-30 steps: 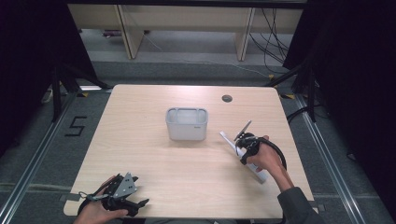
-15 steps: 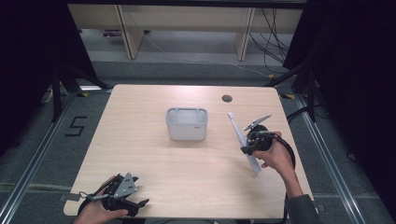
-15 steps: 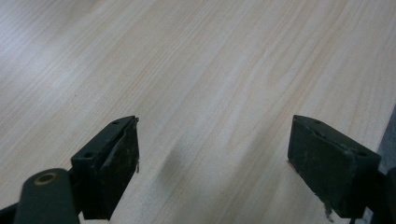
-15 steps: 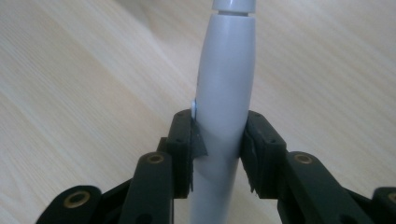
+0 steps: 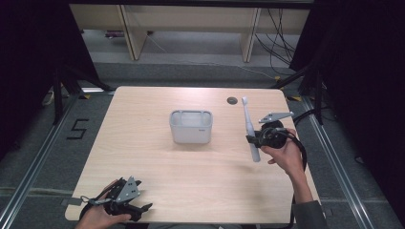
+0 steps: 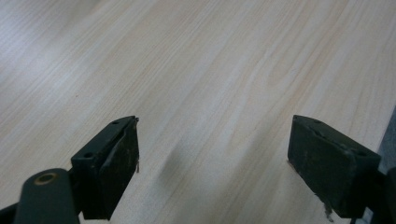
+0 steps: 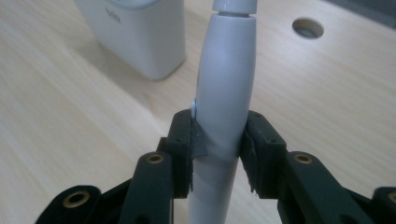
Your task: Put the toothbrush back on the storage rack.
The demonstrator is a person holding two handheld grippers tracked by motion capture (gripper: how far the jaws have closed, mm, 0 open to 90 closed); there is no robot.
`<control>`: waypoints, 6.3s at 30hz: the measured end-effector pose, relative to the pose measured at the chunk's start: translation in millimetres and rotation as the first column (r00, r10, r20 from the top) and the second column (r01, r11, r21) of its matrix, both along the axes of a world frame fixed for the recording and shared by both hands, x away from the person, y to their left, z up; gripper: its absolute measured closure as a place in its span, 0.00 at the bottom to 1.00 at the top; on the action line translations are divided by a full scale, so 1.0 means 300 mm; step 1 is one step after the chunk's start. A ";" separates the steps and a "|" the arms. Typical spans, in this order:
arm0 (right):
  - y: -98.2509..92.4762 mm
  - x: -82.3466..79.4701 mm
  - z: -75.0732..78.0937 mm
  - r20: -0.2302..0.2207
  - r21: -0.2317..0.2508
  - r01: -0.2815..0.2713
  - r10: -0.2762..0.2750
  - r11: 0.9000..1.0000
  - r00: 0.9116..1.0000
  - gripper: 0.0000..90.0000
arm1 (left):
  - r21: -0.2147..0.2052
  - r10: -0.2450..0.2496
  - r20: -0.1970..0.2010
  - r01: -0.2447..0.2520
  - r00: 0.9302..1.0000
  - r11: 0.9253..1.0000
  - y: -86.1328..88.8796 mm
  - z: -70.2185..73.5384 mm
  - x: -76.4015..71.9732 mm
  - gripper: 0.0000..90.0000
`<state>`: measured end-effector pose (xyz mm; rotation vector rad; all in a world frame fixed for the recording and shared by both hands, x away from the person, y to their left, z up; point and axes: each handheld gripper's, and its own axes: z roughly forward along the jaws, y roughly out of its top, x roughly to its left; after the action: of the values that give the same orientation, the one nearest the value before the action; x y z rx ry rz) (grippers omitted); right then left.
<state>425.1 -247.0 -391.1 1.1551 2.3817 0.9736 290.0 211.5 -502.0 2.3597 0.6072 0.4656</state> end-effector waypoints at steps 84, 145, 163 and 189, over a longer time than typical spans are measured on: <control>0.426 0.320 0.079 0.167 0.262 0.013 -0.059 0.965 0.984 0.74 | -0.013 -0.010 -0.006 0.010 1.000 1.000 0.000 0.002 -0.004 0.18; 0.433 0.311 -0.074 0.131 0.171 0.024 -0.047 0.985 0.990 0.72 | 0.001 -0.014 -0.011 0.014 1.000 1.000 -0.001 0.001 -0.005 0.18; 0.403 0.281 -0.034 0.161 0.197 0.010 -0.042 0.980 0.986 0.44 | -0.002 -0.021 -0.026 0.021 0.999 1.000 -0.001 0.001 -0.002 0.18; 0.346 0.191 -0.001 0.195 0.209 -0.020 -0.022 0.978 0.981 0.39 | 0.007 -0.016 -0.011 0.016 1.000 1.000 -0.001 0.000 -0.002 0.18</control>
<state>482.5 -143.3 -391.4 1.0741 2.1632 1.3009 289.4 211.2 -502.1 2.3739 0.5927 0.4493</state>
